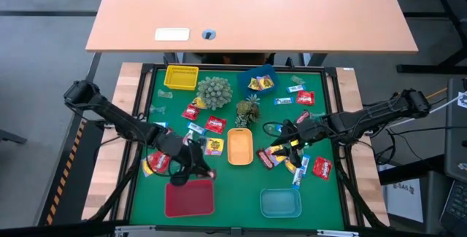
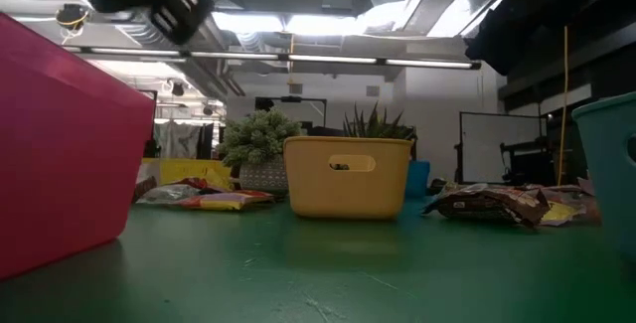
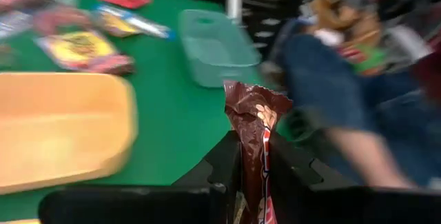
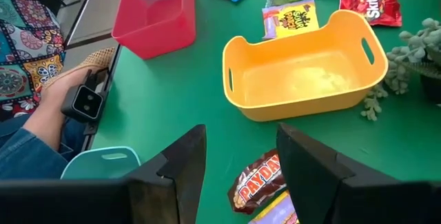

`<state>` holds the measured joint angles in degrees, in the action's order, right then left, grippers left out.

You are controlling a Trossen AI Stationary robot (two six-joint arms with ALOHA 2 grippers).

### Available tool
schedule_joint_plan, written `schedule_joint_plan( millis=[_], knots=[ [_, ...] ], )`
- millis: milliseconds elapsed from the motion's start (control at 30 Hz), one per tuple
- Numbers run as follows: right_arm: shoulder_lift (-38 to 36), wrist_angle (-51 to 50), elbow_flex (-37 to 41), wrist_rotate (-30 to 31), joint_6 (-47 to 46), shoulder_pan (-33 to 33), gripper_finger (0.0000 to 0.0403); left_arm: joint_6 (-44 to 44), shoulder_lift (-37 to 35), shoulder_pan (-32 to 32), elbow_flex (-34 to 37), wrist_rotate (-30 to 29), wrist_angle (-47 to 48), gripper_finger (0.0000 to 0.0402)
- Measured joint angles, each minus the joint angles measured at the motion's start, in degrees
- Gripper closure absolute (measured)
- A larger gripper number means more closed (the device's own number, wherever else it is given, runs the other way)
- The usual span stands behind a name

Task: Sort candy
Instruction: Put the brown chocolate bar into the red bin

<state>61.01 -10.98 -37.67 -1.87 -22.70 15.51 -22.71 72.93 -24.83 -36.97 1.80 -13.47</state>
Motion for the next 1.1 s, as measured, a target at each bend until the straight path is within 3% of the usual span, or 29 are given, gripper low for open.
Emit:
schedule_joint_plan(
  millis=[167, 367, 567, 867, 1000, 1100],
  knots=[
    [0.00, 0.05, 0.00, -0.02, 0.00, -0.02, 0.0226, -10.49, -0.01, -5.86, -0.40, 1.25, 0.71, 0.0349],
    [0.00, 0.15, 0.00, -0.03, -0.41, -0.02, 0.0226, -21.35, -0.01, -11.63, -0.40, -3.36, 1.54, 0.0349],
    [0.00, 0.18, 0.00, -0.06, -1.68, -0.04, 0.0226, -34.06, -0.01, -13.60, -0.40, -5.51, 4.15, 0.0344],
    [-0.55, 0.00, -0.77, 0.82, -1.71, -0.15, 0.0226, -42.20, 0.02, -14.24, -0.38, -5.63, 7.78, 0.0290],
    [-1.43, -8.07, -4.84, 4.85, -1.35, -0.15, 0.0226, -42.17, 0.02, -13.96, -0.38, -7.44, 8.54, 0.0268],
    [-2.06, -21.15, -9.71, 10.88, -1.07, -0.15, 0.0226, -40.62, 0.02, -13.91, -0.38, -10.28, 8.44, 0.0260]
  ],
)
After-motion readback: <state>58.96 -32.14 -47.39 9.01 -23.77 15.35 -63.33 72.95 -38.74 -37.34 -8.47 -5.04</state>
